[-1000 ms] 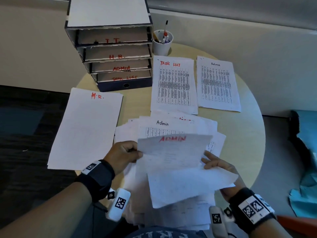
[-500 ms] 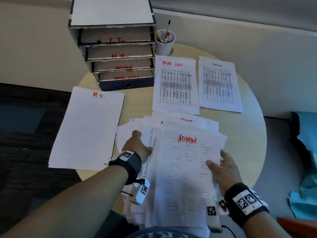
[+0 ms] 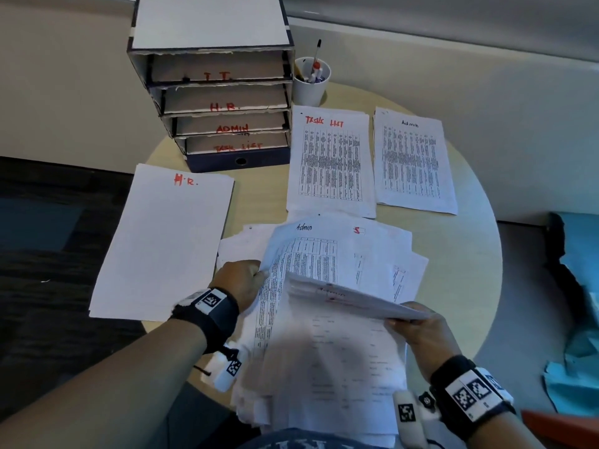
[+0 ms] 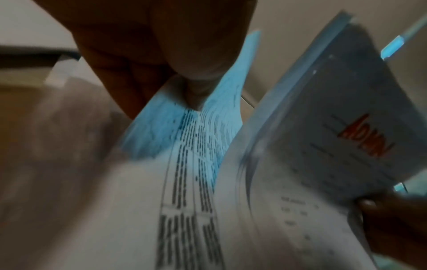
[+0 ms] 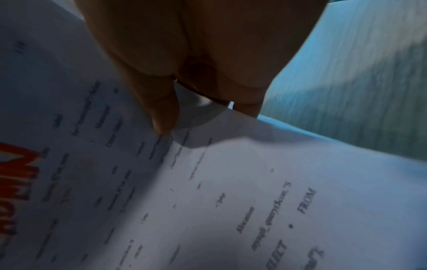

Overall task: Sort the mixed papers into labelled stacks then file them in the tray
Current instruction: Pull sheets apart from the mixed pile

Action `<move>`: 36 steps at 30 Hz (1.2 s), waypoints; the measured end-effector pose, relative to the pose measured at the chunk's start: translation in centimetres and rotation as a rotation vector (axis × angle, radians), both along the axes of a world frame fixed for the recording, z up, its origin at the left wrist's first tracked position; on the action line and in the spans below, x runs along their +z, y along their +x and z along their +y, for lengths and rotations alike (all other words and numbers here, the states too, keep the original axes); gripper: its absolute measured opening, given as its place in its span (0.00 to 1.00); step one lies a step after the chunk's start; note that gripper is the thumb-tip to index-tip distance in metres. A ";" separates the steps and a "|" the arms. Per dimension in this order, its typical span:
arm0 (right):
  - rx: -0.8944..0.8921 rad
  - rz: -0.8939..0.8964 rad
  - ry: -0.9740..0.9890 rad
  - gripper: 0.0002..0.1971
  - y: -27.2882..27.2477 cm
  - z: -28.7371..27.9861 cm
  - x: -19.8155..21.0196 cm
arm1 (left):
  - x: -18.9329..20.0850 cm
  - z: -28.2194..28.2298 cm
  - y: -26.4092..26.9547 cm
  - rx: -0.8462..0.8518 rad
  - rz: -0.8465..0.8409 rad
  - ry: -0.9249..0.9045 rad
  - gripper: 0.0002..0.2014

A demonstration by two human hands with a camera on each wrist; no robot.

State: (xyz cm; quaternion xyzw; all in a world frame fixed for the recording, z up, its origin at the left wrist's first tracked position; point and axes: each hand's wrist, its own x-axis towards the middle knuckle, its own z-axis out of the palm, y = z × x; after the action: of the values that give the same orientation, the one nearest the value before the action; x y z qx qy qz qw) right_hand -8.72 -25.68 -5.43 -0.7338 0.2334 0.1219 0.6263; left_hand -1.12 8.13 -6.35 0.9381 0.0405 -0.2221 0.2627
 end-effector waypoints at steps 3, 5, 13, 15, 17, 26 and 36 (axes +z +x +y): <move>0.033 -0.004 -0.010 0.09 0.2 0.1 0.0 | 0.5 0.5 -0.3 -0.016 -0.136 -0.034 0.13; 0.035 -0.007 -0.001 0.08 0.3 0.3 -0.1 | 0.4 0.9 -0.4 0.078 -0.186 -0.103 0.07; 0.032 -0.032 0.051 0.09 0.2 0.6 -0.3 | -0.3 1.4 -0.8 0.120 -0.226 -0.075 0.14; 0.030 -0.074 0.134 0.17 0.0 0.5 -0.4 | -0.8 1.8 -1.0 0.110 -0.355 -0.111 0.09; -0.004 -0.088 0.253 0.21 -0.2 0.2 -0.8 | -0.6 1.7 -1.5 0.220 -0.416 -0.222 0.09; 0.006 -0.003 0.305 0.17 0.5 0.8 -0.1 | 1.8 1.0 -3.1 0.265 0.235 -0.853 0.08; -0.110 0.036 0.125 0.19 0.9 1.4 -0.4 | -0.4 -1.2 -0.3 0.296 0.065 -0.197 0.29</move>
State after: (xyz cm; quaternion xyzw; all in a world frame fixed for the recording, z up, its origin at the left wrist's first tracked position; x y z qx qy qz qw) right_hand -7.82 -24.26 -5.84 -0.6770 0.2764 0.1147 0.6724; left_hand -1.41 6.98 -6.76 0.8840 0.1646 -0.2139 0.3817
